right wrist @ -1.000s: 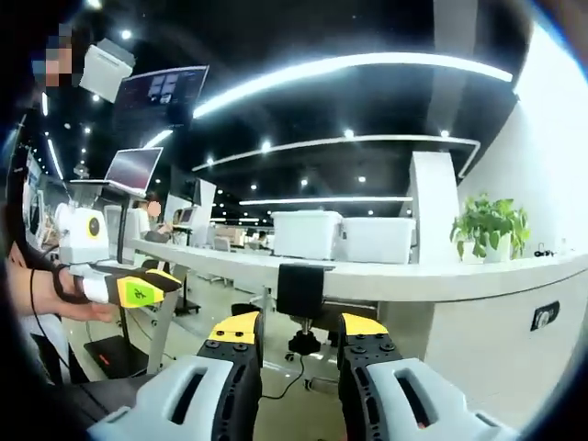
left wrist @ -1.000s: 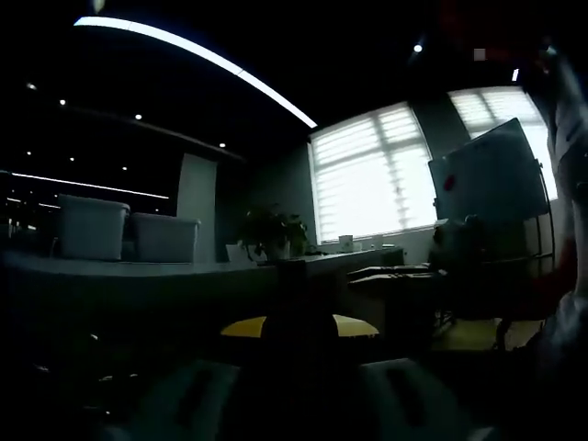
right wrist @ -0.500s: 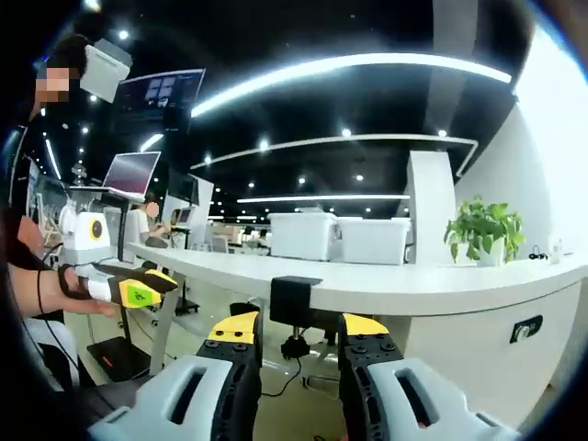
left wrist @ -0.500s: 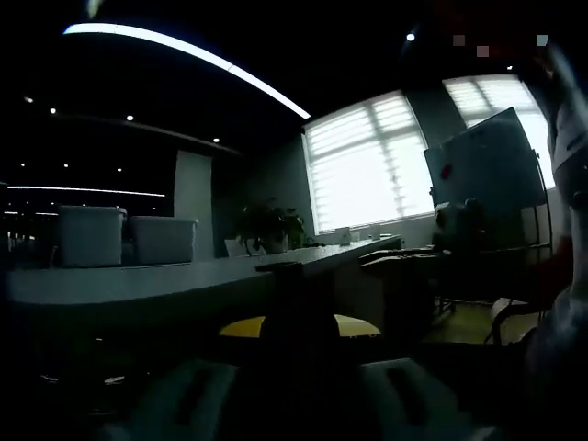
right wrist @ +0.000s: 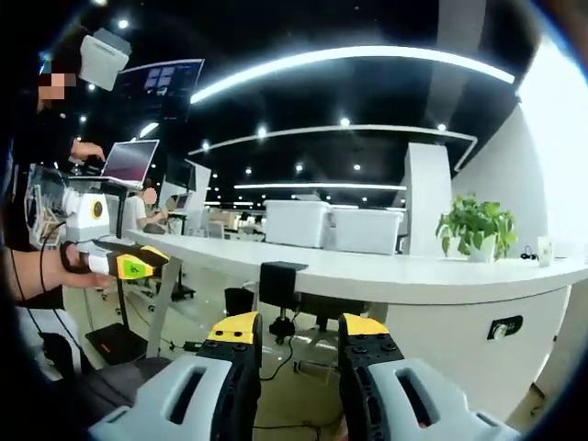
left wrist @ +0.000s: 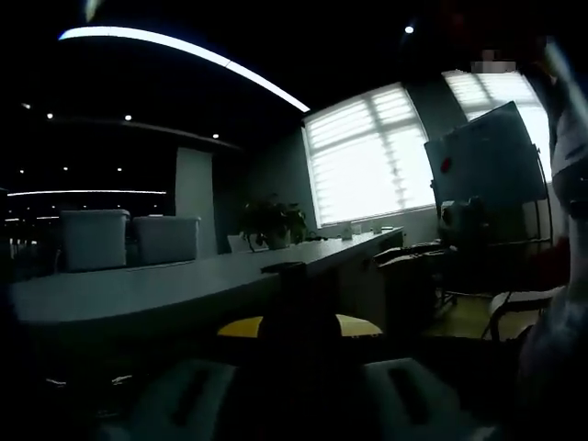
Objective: Clamp the fixed fixture on the desktop, loosen the retaining clip, secure it to the edge of the desk, and tighten the retaining clip.
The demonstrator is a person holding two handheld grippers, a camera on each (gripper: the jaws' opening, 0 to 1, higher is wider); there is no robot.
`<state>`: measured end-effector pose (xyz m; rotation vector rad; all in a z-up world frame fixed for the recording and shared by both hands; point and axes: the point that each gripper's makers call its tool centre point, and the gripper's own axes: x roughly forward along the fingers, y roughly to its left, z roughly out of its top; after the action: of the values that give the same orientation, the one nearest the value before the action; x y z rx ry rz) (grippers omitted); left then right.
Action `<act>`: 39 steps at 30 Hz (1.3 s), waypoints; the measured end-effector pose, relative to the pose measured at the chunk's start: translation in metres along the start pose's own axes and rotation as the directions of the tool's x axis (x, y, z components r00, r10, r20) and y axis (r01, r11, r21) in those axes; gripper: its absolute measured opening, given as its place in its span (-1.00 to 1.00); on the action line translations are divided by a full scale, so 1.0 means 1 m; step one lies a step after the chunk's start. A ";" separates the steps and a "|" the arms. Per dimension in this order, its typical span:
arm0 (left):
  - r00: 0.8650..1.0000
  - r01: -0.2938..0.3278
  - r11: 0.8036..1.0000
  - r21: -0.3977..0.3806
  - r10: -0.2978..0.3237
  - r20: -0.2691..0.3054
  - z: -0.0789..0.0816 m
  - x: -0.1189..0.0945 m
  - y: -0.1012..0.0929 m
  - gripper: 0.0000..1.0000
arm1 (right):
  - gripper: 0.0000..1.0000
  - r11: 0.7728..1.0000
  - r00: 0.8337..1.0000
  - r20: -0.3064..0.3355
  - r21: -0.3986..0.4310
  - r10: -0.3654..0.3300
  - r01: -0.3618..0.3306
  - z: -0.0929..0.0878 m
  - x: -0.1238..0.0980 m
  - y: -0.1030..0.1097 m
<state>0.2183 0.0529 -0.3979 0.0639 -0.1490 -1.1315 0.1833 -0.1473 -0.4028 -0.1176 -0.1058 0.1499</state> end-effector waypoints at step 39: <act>0.990 -0.054 0.998 0.024 0.057 -0.129 0.035 -0.033 0.039 -0.28 | -0.29 0.995 0.974 -0.218 -0.063 0.061 -0.076 0.030 -0.028 -0.054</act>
<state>0.2344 0.0999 -0.3616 0.1504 -0.0469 -1.0669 0.1599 -0.2014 -0.3687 -0.2083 0.1103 0.2013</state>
